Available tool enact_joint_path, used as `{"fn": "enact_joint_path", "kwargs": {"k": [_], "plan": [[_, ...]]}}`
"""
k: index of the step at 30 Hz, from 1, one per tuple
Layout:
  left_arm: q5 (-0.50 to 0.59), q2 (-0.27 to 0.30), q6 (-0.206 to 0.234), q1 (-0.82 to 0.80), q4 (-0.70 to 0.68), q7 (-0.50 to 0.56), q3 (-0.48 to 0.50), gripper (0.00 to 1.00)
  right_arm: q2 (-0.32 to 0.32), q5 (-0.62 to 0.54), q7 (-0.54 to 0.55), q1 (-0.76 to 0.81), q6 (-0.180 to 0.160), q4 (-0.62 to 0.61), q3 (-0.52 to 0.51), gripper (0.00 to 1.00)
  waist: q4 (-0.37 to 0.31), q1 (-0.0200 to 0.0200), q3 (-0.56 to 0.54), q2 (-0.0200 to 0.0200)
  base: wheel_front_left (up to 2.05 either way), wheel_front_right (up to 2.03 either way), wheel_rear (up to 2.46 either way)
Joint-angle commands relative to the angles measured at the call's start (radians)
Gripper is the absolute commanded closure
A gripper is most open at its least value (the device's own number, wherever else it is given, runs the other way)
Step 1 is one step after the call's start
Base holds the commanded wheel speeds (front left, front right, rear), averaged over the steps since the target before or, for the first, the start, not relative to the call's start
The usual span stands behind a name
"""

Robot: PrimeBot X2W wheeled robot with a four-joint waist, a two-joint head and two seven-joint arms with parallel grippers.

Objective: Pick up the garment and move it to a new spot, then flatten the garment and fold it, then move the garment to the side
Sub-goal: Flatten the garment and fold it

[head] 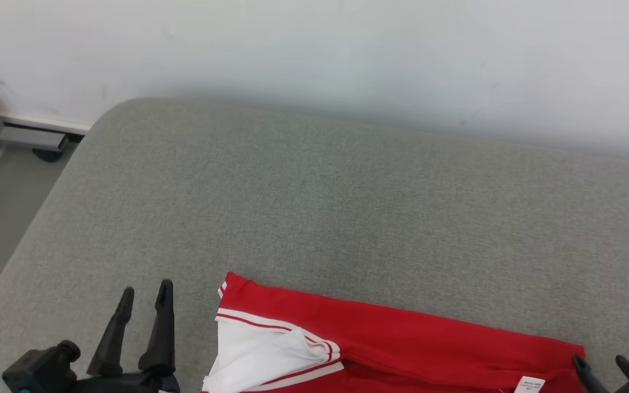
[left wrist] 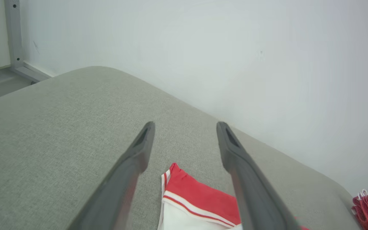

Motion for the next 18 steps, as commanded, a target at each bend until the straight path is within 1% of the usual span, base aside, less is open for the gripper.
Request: {"fn": "enact_joint_path", "kwargs": {"k": [1, 6, 11, 18], "plan": [[0.024, 0.000, -0.005, -0.021, -0.007, -0.014, 0.007, 0.00, 0.003, 0.005, -0.011, 0.011, -0.001, 0.013, -0.004, 0.00, -0.021, 0.0001, -0.019, 0.0000, 0.00, 0.00, 0.00], [0.070, -0.012, -0.015, -0.058, -0.009, -0.034, -0.006, 0.00, 0.003, 0.022, -0.009, -0.002, -0.001, 0.060, -0.008, 0.00, -0.048, 0.0001, -0.030, 0.0000, 0.00, 0.00, 0.00], [0.108, -0.005, -0.010, -0.096, -0.003, -0.026, -0.027, 0.00, 0.004, 0.026, -0.019, -0.028, -0.001, 0.093, 0.006, 0.00, -0.072, 0.0001, -0.030, 0.0000, 0.00, 0.00, 0.00], [0.114, -0.007, -0.004, -0.115, -0.008, -0.005, -0.044, 0.00, 0.003, 0.046, -0.071, -0.050, -0.001, 0.163, 0.037, 0.00, -0.088, 0.0001, -0.021, 0.0000, 0.00, 0.00, 0.00]]}}
